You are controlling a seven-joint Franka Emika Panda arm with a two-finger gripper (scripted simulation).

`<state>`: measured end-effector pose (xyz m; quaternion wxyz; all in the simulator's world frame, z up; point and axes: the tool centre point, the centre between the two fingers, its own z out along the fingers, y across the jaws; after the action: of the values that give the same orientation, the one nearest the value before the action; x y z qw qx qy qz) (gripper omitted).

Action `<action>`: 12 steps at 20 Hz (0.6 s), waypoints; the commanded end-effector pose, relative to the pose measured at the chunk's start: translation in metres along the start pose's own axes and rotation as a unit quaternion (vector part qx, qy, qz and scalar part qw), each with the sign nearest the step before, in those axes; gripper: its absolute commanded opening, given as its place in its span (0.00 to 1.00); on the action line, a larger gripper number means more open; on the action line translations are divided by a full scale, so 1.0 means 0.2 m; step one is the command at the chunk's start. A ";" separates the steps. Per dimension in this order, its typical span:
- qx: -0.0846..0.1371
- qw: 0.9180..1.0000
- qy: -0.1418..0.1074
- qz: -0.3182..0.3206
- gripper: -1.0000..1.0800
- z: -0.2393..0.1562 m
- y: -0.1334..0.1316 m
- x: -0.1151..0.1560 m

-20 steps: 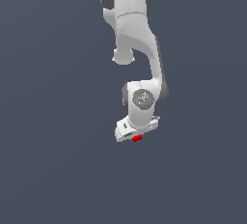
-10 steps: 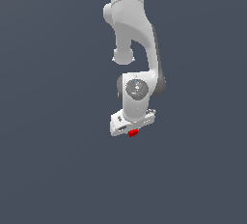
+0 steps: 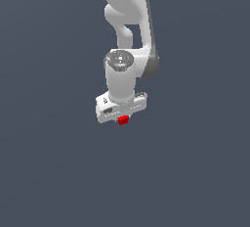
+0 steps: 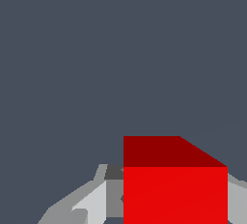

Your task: Pick up the red cube and move it to a goal position.

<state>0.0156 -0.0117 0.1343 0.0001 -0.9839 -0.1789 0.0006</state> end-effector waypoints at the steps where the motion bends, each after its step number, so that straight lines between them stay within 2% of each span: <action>1: 0.000 1.000 0.000 0.000 0.00 -0.12 0.06 -0.07; 12: 0.000 1.000 0.001 0.000 0.00 -0.54 0.26 -0.28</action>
<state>-0.0160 -0.0741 0.2331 0.0003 -0.9839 -0.1788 -0.0005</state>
